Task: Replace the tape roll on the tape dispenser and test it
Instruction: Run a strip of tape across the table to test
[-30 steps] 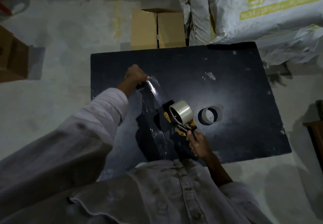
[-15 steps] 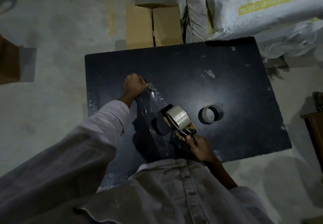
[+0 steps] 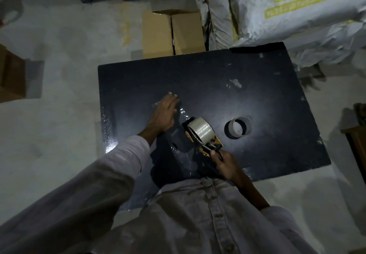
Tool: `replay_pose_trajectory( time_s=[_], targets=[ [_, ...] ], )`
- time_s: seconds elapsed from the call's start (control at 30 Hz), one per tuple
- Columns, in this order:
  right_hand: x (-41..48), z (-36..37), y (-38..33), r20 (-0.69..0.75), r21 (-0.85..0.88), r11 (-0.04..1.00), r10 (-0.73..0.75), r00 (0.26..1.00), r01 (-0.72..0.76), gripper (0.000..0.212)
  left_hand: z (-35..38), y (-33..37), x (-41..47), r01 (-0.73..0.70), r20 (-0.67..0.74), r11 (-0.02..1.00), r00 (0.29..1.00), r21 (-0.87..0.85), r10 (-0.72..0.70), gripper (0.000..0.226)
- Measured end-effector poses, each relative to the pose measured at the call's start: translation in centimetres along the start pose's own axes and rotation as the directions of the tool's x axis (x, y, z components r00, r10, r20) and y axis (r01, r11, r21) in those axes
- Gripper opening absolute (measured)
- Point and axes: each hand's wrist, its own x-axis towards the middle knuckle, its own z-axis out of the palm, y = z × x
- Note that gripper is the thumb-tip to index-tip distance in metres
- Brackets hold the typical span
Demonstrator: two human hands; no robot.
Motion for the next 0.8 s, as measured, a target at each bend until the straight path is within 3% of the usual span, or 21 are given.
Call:
replay_pose_trajectory(
  time_s=[0.07, 0.13, 0.37, 0.6, 0.8],
  targets=[
    [0.0, 0.0, 0.0, -0.006, 0.003, 1.000, -0.006, 1.000, 0.006, 0.035, 0.8, 0.3, -1.1, -0.084, 0.130, 0.995, 0.989, 0.052, 0.076, 0.063],
    [0.1, 0.0, 0.0, -0.004, -0.006, 1.000, 0.005, 1.000, -0.005, 0.035, 0.9, 0.5, -1.4, -0.075, 0.182, 0.995, 0.981, 0.060, 0.063, 0.065],
    [0.1, 0.3, 0.1, -0.026, -0.009, 0.999, -0.032, 0.999, 0.031, 0.038, -1.7, 0.8, 0.5, 0.041, 0.196, 0.997, 0.979, 0.072, -0.055, 0.069],
    [-0.4, -0.4, -0.6, -0.028, -0.007, 0.999, -0.036, 0.999, 0.036, 0.040, 2.1, 2.6, -3.6, -0.150, 0.275, 0.976, 0.956, 0.157, 0.103, 0.069],
    [-1.1, -0.6, -1.7, -0.017, 0.006, 1.000, -0.011, 1.000, 0.011, 0.038, 2.2, 2.8, -4.6, -0.170, 0.289, 0.968, 0.951, 0.188, 0.111, 0.070]
  ],
)
